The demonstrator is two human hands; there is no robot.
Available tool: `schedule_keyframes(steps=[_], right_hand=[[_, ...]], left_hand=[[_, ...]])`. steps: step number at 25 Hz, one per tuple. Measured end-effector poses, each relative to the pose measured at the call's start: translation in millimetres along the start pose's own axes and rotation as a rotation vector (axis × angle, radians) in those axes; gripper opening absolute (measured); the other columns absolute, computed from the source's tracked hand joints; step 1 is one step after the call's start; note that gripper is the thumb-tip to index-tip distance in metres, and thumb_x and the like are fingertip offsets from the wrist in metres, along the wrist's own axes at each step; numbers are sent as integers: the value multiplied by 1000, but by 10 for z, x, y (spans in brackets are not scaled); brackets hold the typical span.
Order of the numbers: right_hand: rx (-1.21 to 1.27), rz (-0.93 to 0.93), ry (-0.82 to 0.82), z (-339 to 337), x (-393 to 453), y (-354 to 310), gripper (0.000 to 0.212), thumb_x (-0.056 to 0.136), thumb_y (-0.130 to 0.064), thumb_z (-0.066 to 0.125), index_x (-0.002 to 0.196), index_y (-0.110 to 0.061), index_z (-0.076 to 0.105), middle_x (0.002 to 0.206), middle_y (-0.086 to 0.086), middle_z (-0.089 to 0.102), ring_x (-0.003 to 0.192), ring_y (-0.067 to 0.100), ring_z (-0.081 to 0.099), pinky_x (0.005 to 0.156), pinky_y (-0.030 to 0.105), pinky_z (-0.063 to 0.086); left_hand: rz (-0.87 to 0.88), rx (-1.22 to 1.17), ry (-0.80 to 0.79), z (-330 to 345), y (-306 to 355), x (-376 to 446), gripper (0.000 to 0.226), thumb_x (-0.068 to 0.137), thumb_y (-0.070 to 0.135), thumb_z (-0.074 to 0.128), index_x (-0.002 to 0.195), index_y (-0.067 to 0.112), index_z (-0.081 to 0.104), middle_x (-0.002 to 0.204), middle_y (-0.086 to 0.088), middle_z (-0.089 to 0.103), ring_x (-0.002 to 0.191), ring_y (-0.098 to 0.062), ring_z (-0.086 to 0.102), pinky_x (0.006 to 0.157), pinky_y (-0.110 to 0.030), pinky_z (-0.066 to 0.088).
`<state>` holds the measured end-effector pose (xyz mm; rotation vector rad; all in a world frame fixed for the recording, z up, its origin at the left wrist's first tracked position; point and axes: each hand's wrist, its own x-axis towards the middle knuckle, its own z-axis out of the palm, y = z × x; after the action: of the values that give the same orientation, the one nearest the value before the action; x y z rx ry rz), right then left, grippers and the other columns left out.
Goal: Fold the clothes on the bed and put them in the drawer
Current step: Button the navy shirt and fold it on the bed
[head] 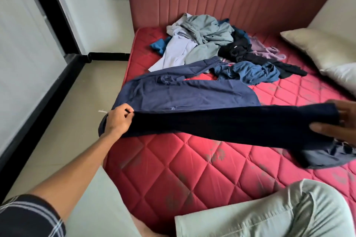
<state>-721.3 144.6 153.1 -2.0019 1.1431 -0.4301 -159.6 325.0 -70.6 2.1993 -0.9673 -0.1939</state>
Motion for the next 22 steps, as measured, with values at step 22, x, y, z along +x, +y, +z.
schedule_keyframes(steps=[22], right_hand=[[-860,-323,-145,948,2119,1802,37,72,-4,76,104,-22,72,105,2,65,100,33,68,77,52,59]], left_hand=[[919,245,-176,862,1047,-286,18,89,20,78,106,26,77,101,14,68,97,-18,60,82,-36,45]])
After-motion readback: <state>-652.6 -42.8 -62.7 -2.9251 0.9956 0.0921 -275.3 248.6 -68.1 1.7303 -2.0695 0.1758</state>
